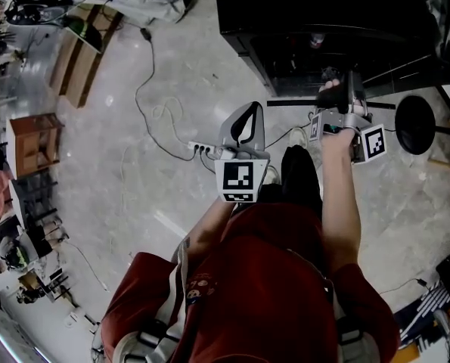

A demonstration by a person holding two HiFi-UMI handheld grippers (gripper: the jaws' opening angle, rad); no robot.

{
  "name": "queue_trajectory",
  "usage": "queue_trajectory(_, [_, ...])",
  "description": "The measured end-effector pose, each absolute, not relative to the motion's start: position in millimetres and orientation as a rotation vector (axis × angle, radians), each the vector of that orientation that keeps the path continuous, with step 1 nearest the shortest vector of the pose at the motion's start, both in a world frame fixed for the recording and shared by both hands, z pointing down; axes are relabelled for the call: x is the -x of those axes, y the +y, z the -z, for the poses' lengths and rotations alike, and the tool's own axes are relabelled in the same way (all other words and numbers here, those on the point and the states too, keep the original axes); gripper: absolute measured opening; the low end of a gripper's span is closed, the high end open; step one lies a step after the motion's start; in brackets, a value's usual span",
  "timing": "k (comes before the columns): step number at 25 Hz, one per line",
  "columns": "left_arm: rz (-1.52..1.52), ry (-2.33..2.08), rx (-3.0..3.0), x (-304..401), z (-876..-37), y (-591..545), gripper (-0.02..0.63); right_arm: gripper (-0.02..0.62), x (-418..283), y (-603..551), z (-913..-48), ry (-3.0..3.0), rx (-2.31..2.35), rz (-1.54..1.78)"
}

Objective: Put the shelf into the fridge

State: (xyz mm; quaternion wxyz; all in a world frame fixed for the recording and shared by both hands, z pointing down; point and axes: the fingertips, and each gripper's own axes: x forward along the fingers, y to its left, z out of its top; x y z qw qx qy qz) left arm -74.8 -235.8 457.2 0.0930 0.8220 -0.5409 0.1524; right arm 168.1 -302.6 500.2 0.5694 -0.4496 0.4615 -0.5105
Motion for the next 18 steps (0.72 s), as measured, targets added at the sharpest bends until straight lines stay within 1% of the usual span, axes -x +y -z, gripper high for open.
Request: queue_trajectory(18, [-0.48, -1.611, -2.455, 65, -452, -221, 0.006, 0.026, -159, -367, -505, 1.133, 1.007, 1.135])
